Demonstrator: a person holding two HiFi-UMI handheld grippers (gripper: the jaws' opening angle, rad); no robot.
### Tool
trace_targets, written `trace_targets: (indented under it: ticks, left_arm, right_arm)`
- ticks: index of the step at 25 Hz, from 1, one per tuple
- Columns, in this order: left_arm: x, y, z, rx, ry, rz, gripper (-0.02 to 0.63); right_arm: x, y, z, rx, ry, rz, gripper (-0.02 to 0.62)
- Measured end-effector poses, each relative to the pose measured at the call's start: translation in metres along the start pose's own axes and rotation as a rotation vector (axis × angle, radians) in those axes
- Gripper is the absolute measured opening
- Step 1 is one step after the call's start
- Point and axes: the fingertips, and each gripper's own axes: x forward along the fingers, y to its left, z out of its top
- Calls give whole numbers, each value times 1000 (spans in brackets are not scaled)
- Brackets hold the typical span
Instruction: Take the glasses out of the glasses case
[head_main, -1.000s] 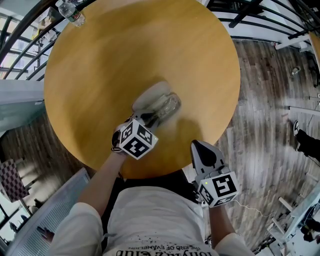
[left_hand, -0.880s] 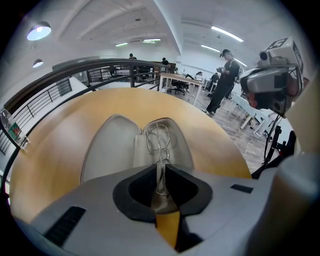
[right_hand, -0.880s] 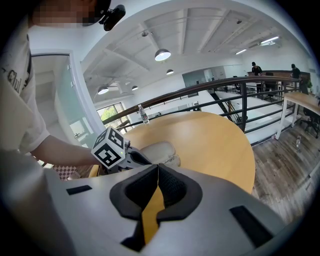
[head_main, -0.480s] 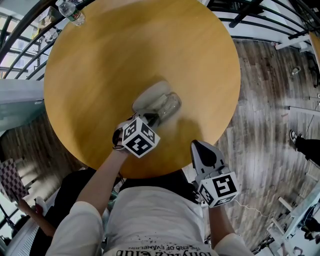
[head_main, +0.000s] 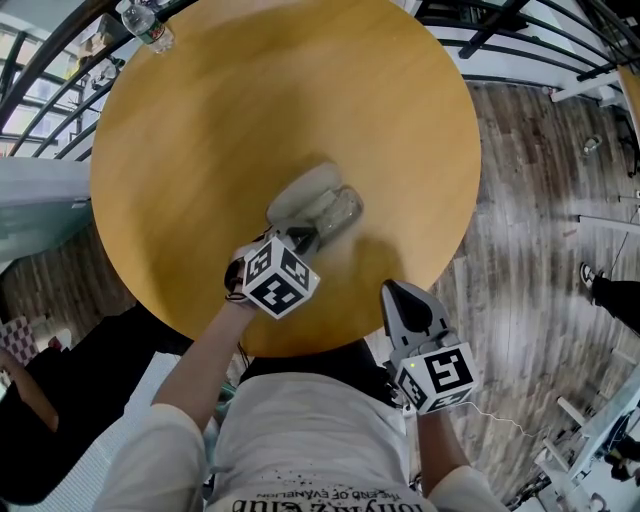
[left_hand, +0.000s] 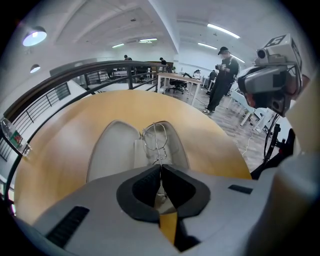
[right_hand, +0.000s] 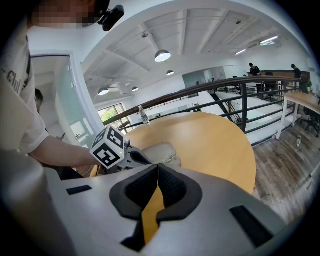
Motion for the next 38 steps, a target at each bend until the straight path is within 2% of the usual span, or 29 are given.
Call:
trace_targets:
  ticks: [11,19,25,30,38]
  left_arm:
    - [-30,-13,12,-37,-83,21,34]
    - [-79,-22,30,-127,-232,55,34]
    - [-132,-44,42,-135,-334,104,34]
    - [-174,-62,53,-231,-474,107,34]
    - [-231,-91,52,-343,-624,154,34]
  right_arm:
    - [-12,5,4,-33,-28,9,26]
    - [-31,15,24,-83,-74,5,26]
    - [-57,26,42,-138,-124,5,26]
    - [-75,34,58,-184,-169,-2,26]
    - [-99,56,75,-224,-230,27,26]
